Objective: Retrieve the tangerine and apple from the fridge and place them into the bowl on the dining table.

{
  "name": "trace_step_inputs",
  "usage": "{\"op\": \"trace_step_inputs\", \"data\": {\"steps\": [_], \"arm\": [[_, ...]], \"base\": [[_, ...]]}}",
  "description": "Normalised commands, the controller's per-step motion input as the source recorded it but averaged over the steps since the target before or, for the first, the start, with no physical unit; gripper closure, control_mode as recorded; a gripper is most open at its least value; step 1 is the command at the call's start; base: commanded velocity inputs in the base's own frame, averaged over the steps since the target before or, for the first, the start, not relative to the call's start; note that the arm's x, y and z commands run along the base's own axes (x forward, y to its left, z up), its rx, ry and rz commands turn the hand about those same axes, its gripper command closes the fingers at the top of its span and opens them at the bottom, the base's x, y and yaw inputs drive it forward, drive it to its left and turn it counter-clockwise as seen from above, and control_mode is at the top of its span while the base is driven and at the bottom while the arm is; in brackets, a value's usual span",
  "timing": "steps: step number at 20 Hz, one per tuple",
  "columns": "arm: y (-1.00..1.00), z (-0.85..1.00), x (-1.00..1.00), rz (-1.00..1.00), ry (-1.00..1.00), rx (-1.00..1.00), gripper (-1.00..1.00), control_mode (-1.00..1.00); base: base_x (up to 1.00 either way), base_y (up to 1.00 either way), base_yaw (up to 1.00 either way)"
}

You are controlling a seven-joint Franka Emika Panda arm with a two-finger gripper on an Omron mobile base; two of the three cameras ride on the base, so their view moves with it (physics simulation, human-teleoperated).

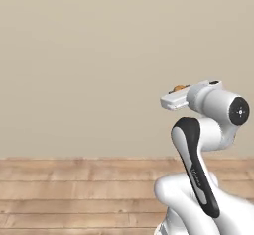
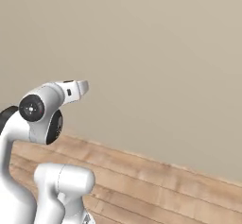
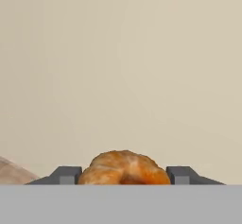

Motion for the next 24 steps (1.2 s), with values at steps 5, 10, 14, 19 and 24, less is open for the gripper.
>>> {"op": "trace_step_inputs", "data": {"steps": [5,10,14,19,24], "arm": [[0.00,0.00,0.00,0.00,0.00,0.00,1.00,1.00],[0.00,0.00,0.00,0.00,0.00,0.00,1.00,1.00],[0.00,0.00,0.00,0.00,0.00,0.00,1.00,1.00],[0.00,0.00,0.00,0.00,0.00,0.00,1.00,1.00],[0.00,0.00,0.00,0.00,0.00,0.00,1.00,1.00]], "base": [[0.00,0.21,0.88],[0.00,0.10,0.88],[-0.13,-0.03,0.83],[-0.38,-0.16,0.77],[-0.30,-0.01,0.79]]}}
